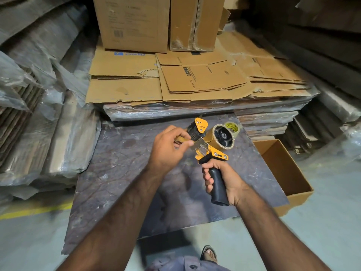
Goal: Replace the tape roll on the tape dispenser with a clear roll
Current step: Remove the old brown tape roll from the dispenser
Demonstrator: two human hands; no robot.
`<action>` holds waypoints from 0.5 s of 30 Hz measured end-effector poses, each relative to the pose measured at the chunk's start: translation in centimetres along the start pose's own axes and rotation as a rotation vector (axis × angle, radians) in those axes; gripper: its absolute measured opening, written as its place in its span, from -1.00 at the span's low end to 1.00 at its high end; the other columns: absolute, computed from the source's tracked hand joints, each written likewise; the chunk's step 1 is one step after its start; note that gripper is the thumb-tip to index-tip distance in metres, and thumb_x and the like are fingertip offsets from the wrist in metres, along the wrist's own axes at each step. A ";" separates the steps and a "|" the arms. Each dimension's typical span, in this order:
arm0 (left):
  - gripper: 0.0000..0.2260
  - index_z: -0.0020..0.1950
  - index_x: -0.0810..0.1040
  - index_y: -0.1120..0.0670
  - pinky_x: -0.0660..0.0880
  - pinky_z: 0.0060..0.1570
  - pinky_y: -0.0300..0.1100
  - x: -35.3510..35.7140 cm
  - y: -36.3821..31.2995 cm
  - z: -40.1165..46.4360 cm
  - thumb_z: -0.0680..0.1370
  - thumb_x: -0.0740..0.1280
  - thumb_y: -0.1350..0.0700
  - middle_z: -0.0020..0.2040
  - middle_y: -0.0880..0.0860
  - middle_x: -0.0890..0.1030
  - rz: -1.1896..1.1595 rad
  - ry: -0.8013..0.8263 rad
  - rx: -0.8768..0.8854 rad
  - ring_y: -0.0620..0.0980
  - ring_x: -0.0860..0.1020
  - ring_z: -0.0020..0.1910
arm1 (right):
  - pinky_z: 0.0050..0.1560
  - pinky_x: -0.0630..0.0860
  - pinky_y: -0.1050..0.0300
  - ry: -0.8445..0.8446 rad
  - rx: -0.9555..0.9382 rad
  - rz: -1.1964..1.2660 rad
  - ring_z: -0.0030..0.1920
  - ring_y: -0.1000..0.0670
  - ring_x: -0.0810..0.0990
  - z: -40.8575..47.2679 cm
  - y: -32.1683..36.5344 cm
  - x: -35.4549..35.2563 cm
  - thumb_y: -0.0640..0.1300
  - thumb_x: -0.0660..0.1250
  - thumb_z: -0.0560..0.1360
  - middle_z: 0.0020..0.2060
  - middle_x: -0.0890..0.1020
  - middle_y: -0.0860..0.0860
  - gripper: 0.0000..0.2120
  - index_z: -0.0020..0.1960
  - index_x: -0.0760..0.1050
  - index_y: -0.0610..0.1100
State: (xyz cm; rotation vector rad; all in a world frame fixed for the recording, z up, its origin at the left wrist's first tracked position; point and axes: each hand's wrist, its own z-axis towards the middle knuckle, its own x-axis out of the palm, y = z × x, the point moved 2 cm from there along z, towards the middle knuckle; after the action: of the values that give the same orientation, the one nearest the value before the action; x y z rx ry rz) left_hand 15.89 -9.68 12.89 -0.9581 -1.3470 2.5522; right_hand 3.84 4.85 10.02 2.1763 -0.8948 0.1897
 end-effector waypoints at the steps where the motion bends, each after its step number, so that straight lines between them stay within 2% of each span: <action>1: -0.91 -0.11 0.69 0.08 0.41 -0.24 -0.43 0.0 0.1 0.5 0.46 0.56 0.12 -0.13 -0.02 0.63 0.025 0.013 -0.005 -0.18 0.55 -0.21 | -0.59 0.41 0.27 -0.006 0.003 -0.009 -0.59 0.09 0.41 -0.1 0.2 -0.2 -0.15 0.44 0.25 -0.49 0.51 0.01 -0.87 -0.36 0.49 -0.12; 4: -0.93 -0.14 0.69 0.05 0.44 -0.18 -0.38 -0.5 0.2 2.1 0.46 0.56 0.13 -0.17 -0.08 0.64 0.093 0.109 -0.018 -0.21 0.56 -0.20 | -0.59 0.42 0.27 -0.019 0.016 -0.049 -0.59 0.09 0.41 -0.3 0.8 -1.1 -0.17 0.41 0.35 -0.49 0.51 0.00 -0.85 -0.37 0.49 -0.13; 8: -0.93 -0.17 0.70 0.00 0.54 -0.14 -0.23 -0.5 -0.8 3.2 0.45 0.56 0.10 -0.18 -0.10 0.67 0.104 0.157 0.025 -0.13 0.61 -0.16 | -0.58 0.44 0.28 -0.038 -0.007 -0.075 -0.58 0.07 0.44 -0.7 2.3 -2.3 -0.17 0.38 0.43 -0.48 0.53 -0.02 -0.79 -0.37 0.51 -0.15; 11: -0.93 -0.18 0.70 0.00 0.56 -0.14 -0.21 0.2 -2.1 3.7 0.46 0.56 0.10 -0.19 -0.10 0.67 0.113 0.157 0.049 -0.14 0.61 -0.17 | -0.57 0.45 0.27 -0.036 -0.034 -0.084 -0.57 0.06 0.46 -1.0 3.5 -3.2 -0.18 0.37 0.44 -0.47 0.55 -0.05 -0.78 -0.37 0.52 -0.18; 15: -0.92 -0.18 0.70 -0.03 0.57 -0.06 -0.26 0.4 -2.6 5.3 0.45 0.57 0.10 -0.21 -0.16 0.70 0.055 0.140 -0.023 -0.21 0.64 -0.17 | -0.57 0.47 0.26 -0.036 -0.053 -0.028 -0.57 0.06 0.45 -1.3 4.6 -4.9 -0.20 0.37 0.43 -0.46 0.55 -0.05 -0.83 -0.33 0.52 -0.18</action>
State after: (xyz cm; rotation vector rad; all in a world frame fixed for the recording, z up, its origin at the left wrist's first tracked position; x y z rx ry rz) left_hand 12.04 -11.72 16.83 -1.1700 -1.3321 2.4601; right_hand -2.60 6.22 11.74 2.1478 -0.8788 0.1116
